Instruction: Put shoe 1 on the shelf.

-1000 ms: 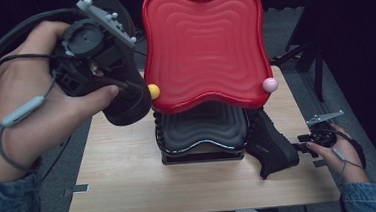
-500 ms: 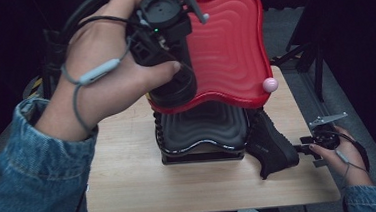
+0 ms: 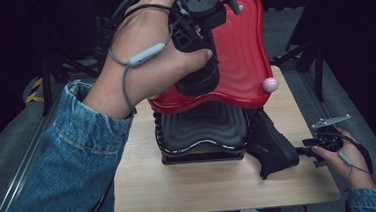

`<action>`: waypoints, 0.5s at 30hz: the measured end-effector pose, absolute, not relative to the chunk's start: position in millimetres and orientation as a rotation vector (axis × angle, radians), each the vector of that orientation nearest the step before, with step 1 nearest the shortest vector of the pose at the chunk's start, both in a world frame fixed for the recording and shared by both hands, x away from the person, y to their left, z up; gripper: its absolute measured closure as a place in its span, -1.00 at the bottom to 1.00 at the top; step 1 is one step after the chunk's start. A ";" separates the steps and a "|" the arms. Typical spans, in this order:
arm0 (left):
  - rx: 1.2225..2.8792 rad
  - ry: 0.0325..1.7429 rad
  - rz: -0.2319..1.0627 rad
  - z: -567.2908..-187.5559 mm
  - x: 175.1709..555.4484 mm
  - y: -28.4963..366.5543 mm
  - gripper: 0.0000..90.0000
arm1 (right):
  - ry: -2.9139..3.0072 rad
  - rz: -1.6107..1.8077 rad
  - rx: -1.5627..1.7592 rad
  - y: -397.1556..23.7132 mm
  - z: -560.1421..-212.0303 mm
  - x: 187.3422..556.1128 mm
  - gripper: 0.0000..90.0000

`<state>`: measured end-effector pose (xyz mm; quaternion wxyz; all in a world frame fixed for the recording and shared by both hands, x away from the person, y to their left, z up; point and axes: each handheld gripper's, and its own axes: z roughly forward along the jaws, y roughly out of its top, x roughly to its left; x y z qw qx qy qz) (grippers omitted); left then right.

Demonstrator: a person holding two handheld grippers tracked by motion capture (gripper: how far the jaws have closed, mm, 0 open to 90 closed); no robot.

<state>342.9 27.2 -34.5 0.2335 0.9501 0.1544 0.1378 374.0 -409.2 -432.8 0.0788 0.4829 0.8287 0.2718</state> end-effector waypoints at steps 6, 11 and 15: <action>2.616 0.436 0.422 -39.8 355.4 20.9 0.92 | 2.476 0.818 1.440 -411.9 -433.7 372.8 -0.11; 2.616 0.460 0.447 -42.2 363.3 20.9 0.92 | 2.471 0.822 1.451 -413.9 -433.6 371.5 -0.12; 2.621 0.468 0.447 -48.0 370.1 20.6 0.92 | 2.481 0.821 1.458 -414.1 -434.1 371.3 -0.12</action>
